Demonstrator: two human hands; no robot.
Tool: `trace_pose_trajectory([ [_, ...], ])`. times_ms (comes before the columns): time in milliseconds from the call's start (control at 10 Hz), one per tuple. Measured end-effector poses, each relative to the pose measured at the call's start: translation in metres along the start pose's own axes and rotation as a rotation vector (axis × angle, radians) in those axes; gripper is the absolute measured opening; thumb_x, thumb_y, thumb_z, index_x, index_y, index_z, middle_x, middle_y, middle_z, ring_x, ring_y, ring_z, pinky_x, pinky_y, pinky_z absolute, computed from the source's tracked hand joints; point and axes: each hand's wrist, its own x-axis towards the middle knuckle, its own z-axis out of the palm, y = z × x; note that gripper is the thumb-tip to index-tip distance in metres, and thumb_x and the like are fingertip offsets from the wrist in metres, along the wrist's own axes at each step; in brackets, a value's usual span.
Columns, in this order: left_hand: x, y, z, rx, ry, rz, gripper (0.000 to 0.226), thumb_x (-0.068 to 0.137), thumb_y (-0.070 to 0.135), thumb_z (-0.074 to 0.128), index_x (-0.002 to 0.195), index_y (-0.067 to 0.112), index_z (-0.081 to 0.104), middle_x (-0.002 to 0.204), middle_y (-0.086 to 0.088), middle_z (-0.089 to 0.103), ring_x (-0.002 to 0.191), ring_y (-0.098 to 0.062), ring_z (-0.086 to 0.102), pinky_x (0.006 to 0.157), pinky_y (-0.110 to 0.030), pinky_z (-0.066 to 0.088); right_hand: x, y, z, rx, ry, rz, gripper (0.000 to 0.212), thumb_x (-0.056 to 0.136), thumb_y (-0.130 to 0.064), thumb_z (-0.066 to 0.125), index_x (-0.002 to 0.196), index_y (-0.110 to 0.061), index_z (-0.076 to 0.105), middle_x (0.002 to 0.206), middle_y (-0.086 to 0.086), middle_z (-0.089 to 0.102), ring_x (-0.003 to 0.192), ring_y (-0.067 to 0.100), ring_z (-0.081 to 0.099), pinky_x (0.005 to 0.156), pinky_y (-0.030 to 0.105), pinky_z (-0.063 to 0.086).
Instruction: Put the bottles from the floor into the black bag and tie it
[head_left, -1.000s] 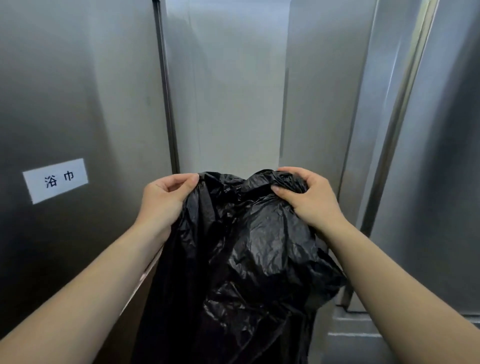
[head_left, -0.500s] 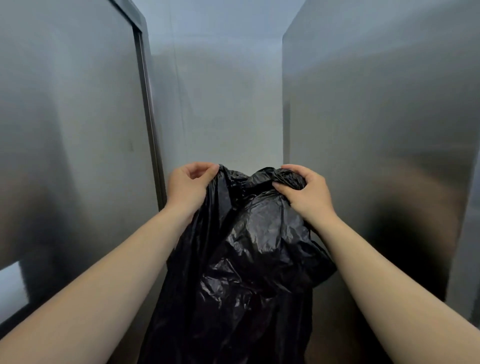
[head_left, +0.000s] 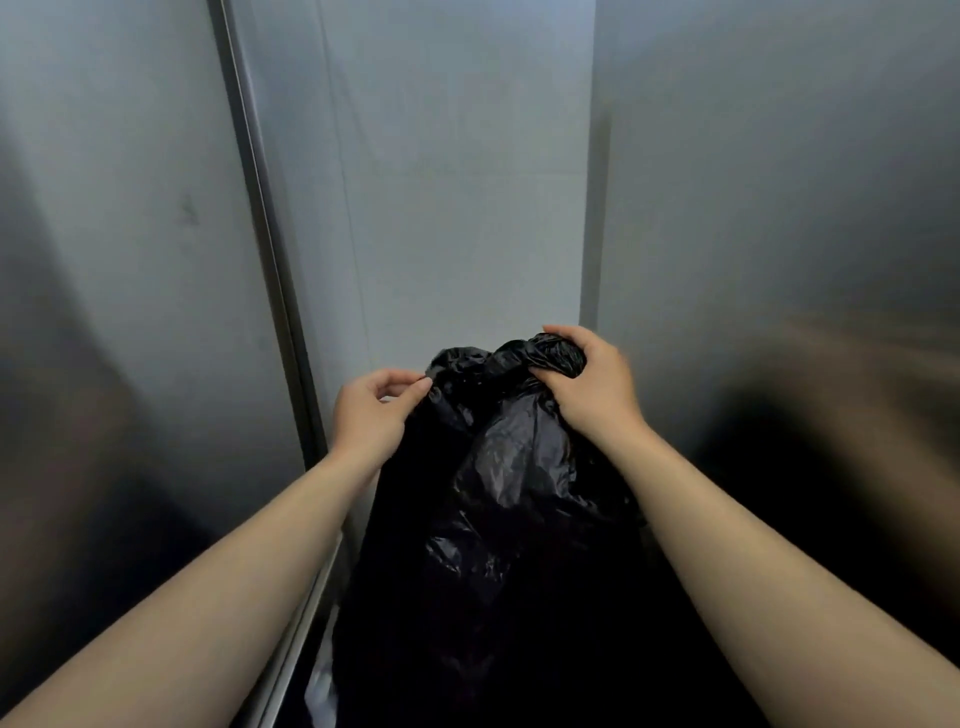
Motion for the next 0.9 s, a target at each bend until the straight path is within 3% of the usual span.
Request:
trace_pose_trajectory([
  [100, -0.016, -0.046, 0.006, 0.101, -0.075, -0.071, 0.013, 0.077, 0.025, 0.075, 0.070, 0.032, 0.066, 0.071, 0.008, 0.065, 0.067, -0.012, 0.060, 0.068, -0.027, 0.049, -0.016, 0.035, 0.017, -0.090, -0.068, 0.038, 0.042, 0.076, -0.013, 0.076, 0.115, -0.021, 0.063, 0.096, -0.010, 0.061, 0.091, 0.004, 0.056, 0.073, -0.004, 0.034],
  [200, -0.031, -0.082, 0.009, 0.165, -0.110, -0.105, 0.013, 0.078, 0.025, 0.074, 0.074, 0.032, 0.065, 0.075, 0.010, 0.066, 0.070, -0.009, 0.062, 0.068, -0.024, 0.046, -0.033, 0.067, 0.030, -0.207, -0.180, 0.061, 0.045, 0.076, -0.017, 0.075, 0.118, -0.022, 0.061, 0.111, -0.002, 0.065, 0.101, 0.012, 0.058, 0.086, 0.014, 0.037],
  [300, -0.042, -0.102, 0.011, 0.192, -0.176, -0.196, 0.012, 0.080, 0.026, 0.072, 0.090, 0.024, 0.065, 0.090, 0.005, 0.068, 0.086, -0.015, 0.065, 0.077, -0.025, 0.048, -0.050, 0.089, 0.039, -0.311, -0.333, 0.135, 0.053, 0.079, -0.024, 0.073, 0.128, -0.020, 0.053, 0.126, 0.004, 0.059, 0.117, 0.021, 0.053, 0.094, 0.022, 0.036],
  [400, -0.051, -0.112, 0.014, 0.194, -0.271, -0.277, 0.036, 0.082, 0.026, 0.070, 0.114, 0.012, 0.059, 0.116, -0.006, 0.063, 0.102, -0.020, 0.061, 0.090, -0.029, 0.046, -0.063, 0.105, 0.042, -0.432, -0.496, 0.235, 0.070, 0.083, -0.038, 0.067, 0.142, -0.021, 0.034, 0.140, 0.008, 0.045, 0.130, 0.025, 0.041, 0.104, 0.031, 0.033],
  [500, -0.058, -0.112, 0.015, 0.243, -0.325, -0.306, 0.055, 0.083, 0.032, 0.068, 0.131, 0.016, 0.049, 0.131, -0.005, 0.054, 0.119, -0.023, 0.053, 0.095, -0.030, 0.041, -0.070, 0.105, 0.037, -0.483, -0.573, 0.302, 0.078, 0.085, -0.047, 0.061, 0.148, -0.024, 0.020, 0.149, 0.010, 0.031, 0.134, 0.026, 0.037, 0.105, 0.034, 0.033],
  [600, -0.059, -0.108, 0.016, 0.293, -0.358, -0.269, 0.060, 0.083, 0.040, 0.066, 0.136, 0.021, 0.044, 0.137, -0.003, 0.050, 0.127, -0.022, 0.046, 0.096, -0.030, 0.037, -0.073, 0.098, 0.027, -0.495, -0.570, 0.294, 0.080, 0.085, -0.051, 0.058, 0.149, -0.024, 0.018, 0.154, 0.008, 0.020, 0.138, 0.026, 0.031, 0.108, 0.034, 0.030],
  [900, -0.058, -0.058, 0.009, 0.516, -0.435, -0.010, 0.059, 0.084, 0.049, 0.059, 0.135, 0.023, 0.046, 0.141, -0.002, 0.049, 0.130, -0.018, 0.043, 0.103, -0.027, 0.032, -0.077, 0.051, -0.005, -0.513, -0.509, 0.172, 0.076, 0.085, -0.051, 0.059, 0.145, -0.016, 0.028, 0.154, 0.007, 0.024, 0.141, 0.022, 0.025, 0.111, 0.033, 0.024],
])
